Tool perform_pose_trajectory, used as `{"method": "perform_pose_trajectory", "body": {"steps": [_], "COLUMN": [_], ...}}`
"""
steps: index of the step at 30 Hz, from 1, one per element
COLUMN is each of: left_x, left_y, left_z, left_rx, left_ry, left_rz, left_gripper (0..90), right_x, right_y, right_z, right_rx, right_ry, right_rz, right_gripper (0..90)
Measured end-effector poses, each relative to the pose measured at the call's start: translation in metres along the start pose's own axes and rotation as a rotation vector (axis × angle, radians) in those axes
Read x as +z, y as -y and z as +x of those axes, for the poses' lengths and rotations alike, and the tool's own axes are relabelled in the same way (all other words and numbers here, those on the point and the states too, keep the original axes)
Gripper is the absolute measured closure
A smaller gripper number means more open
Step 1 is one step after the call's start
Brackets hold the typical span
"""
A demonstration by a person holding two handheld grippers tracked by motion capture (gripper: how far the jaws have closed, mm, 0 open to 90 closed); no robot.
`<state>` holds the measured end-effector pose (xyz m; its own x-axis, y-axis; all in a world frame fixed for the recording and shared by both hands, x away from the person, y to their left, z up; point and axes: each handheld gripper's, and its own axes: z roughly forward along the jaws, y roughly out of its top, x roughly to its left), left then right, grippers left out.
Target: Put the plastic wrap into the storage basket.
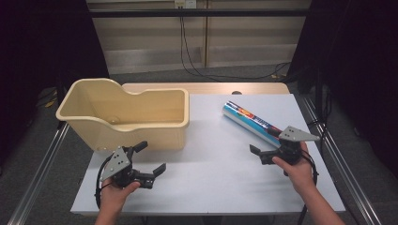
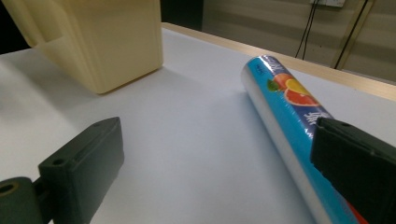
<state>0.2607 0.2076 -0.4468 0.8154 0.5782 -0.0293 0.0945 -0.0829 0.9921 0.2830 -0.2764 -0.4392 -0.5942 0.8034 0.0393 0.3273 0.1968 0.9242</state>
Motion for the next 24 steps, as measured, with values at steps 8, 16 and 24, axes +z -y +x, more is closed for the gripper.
{"method": "perform_pose_trajectory", "body": {"steps": [8,16,24], "left_x": [-0.001,-0.003,-0.003], "left_y": [0.001,0.003,0.002], "left_z": [-0.001,-0.002,-0.004], "left_rx": [0.014,0.019,0.019], "left_ry": [-0.001,0.006,0.013], "left_rz": [0.021,0.043,0.044], "left_gripper": [0.5,0.6,0.6], "right_x": [0.021,0.050,0.070], "right_y": [-0.020,-0.043,-0.047], "right_z": [-0.020,-0.044,-0.063], "right_rx": [0.010,-0.018,-0.024], "right_ry": [0.023,0.021,0.023], "right_rz": [0.046,0.200,0.348], "right_gripper": [3.3,5.1,5.2]}}
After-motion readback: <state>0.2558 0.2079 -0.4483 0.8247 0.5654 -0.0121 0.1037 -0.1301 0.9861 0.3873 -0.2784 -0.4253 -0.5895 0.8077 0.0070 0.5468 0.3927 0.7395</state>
